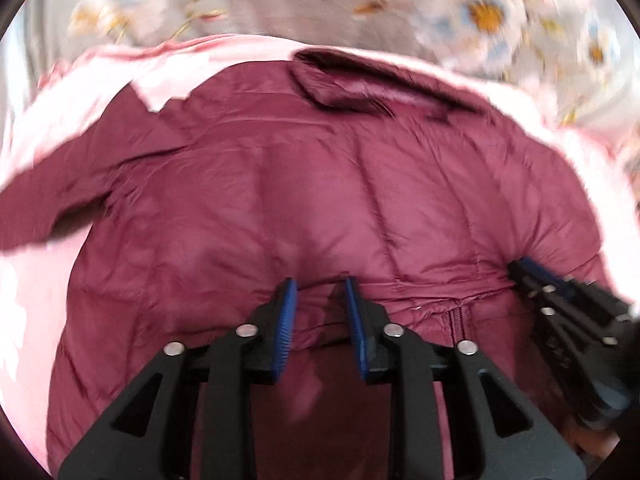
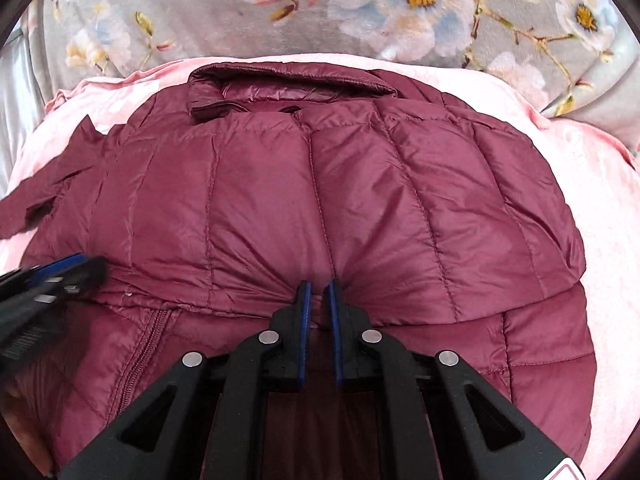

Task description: Fold large clothes

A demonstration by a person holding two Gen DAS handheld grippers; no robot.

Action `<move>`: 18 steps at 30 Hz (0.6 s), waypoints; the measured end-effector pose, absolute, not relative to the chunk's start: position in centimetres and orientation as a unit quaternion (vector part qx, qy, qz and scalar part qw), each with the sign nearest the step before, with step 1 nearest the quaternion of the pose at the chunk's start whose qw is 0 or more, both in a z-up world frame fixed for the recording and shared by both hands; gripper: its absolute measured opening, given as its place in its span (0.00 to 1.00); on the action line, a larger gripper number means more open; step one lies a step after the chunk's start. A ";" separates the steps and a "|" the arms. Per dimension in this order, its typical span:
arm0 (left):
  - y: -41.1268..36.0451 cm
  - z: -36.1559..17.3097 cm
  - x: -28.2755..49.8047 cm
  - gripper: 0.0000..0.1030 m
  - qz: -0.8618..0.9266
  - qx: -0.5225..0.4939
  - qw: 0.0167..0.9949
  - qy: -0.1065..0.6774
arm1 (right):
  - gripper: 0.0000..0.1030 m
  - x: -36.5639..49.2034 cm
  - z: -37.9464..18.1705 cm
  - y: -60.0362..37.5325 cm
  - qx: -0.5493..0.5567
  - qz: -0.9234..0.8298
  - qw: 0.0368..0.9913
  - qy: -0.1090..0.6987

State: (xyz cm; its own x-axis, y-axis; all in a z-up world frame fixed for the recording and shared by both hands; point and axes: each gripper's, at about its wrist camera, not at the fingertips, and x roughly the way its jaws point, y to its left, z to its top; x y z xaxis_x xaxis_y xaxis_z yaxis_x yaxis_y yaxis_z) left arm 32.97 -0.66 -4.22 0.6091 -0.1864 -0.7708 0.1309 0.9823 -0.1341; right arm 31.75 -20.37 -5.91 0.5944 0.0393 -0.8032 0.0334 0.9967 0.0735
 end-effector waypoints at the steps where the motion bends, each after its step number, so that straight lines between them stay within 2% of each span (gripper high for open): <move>1: 1.3 -3.5 32.3 0.45 -0.084 -0.058 0.901 0.421 | 0.06 31.8 -5.9 -20.4 0.042 0.002 0.892 0.450; 2: 3.3 -2.9 31.6 0.61 -0.073 -0.073 0.908 0.406 | 0.06 31.8 -5.9 -20.4 0.040 0.001 0.892 0.450; 3: 5.9 -2.0 30.8 0.68 -0.049 -0.089 0.918 0.384 | 0.06 31.8 -5.9 -20.3 0.038 0.000 0.892 0.450; 4: 9.0 -1.3 30.0 0.82 -0.017 -0.103 0.926 0.363 | 0.06 31.8 -5.9 -20.2 0.035 -0.001 0.892 0.450; 5: 12.1 -0.8 29.6 0.90 0.015 -0.116 0.930 0.348 | 0.06 31.8 -5.9 -20.2 0.034 -0.002 0.893 0.450; 9: 25.3 -1.3 29.9 0.91 0.126 -0.201 0.905 0.354 | 0.06 31.9 -5.8 -20.1 0.032 -0.002 0.893 0.450; 12: 36.6 -3.3 30.3 0.88 0.213 -0.296 0.860 0.356 | 0.07 31.9 -5.7 -19.9 0.022 -0.007 0.893 0.449; 13: 38.8 -3.8 30.4 0.87 0.228 -0.313 0.852 0.352 | 0.07 31.9 -5.7 -19.8 0.018 -0.008 0.893 0.449; 14: 41.7 -4.5 30.5 0.81 0.248 -0.331 0.840 0.351 | 0.07 31.9 -5.6 -19.7 0.014 -0.010 0.893 0.449; 18: 48.2 -7.3 31.1 0.77 0.252 -0.430 0.799 0.337 | 0.07 32.0 -5.6 -19.1 -0.010 -0.021 0.893 0.449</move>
